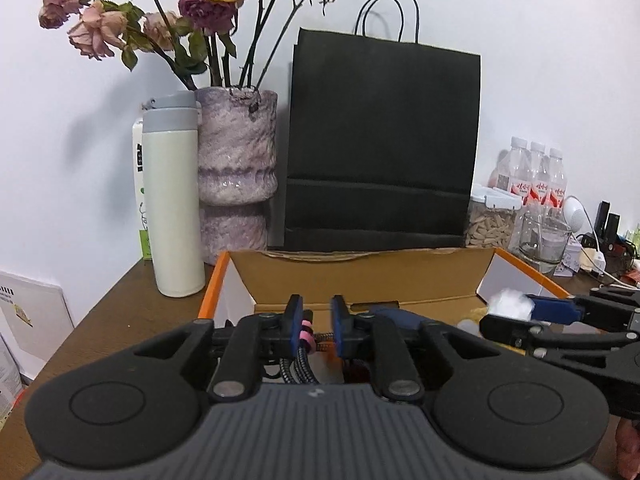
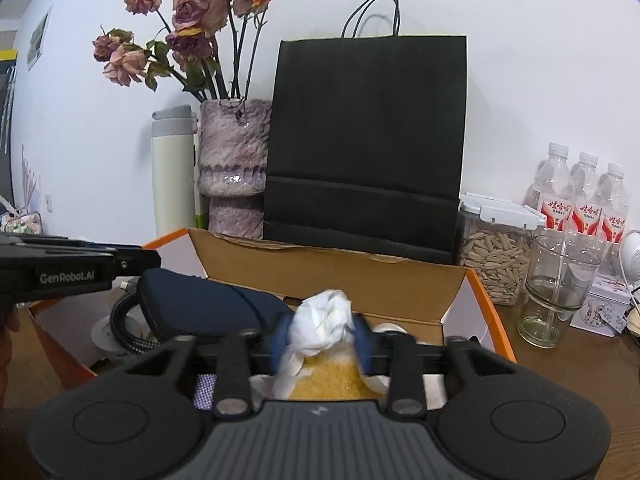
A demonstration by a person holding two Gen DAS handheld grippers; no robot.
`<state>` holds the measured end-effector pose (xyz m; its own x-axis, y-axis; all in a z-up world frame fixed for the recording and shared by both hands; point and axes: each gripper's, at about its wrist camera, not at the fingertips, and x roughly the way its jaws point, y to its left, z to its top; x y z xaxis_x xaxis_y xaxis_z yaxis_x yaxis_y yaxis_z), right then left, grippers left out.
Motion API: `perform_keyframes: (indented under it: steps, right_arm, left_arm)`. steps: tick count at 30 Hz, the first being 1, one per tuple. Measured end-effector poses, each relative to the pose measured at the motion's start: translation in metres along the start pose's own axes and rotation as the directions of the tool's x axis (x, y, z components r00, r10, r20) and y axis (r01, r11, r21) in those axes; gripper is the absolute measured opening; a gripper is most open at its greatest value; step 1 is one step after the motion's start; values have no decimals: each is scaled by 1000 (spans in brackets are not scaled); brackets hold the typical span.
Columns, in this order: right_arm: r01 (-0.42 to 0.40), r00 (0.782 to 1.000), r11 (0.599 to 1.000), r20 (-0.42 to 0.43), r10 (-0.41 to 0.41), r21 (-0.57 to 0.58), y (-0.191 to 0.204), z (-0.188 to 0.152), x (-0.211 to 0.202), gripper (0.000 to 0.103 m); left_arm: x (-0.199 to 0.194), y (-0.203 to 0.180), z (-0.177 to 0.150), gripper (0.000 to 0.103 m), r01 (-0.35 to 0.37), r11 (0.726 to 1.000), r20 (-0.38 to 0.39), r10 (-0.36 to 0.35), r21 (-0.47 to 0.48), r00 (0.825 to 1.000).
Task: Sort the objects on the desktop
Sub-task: 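Open both grippers to drop the orange piece and tissue into the box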
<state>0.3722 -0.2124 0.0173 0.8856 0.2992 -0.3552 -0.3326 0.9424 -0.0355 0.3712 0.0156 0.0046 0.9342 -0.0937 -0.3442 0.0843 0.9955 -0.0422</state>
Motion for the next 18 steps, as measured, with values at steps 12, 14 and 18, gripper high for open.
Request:
perform_keyframes:
  steps: [12,14,18]
  right_arm:
    - [30,998,999,53,-30,-9,4,-2,-8,101]
    - [31,998,999,52,-31,-8,4,-3,-8,101]
    - [34,998,999,53,-34,-7,4,-4,-8,103]
  left_arm:
    - [-12,-10,-1,103,-60,998,95,57,29,994]
    - [-11,-11,-2,103,-62,997,87,58,35,994]
    - [-10,-10,-4,103,-68,997,84,65,34,994]
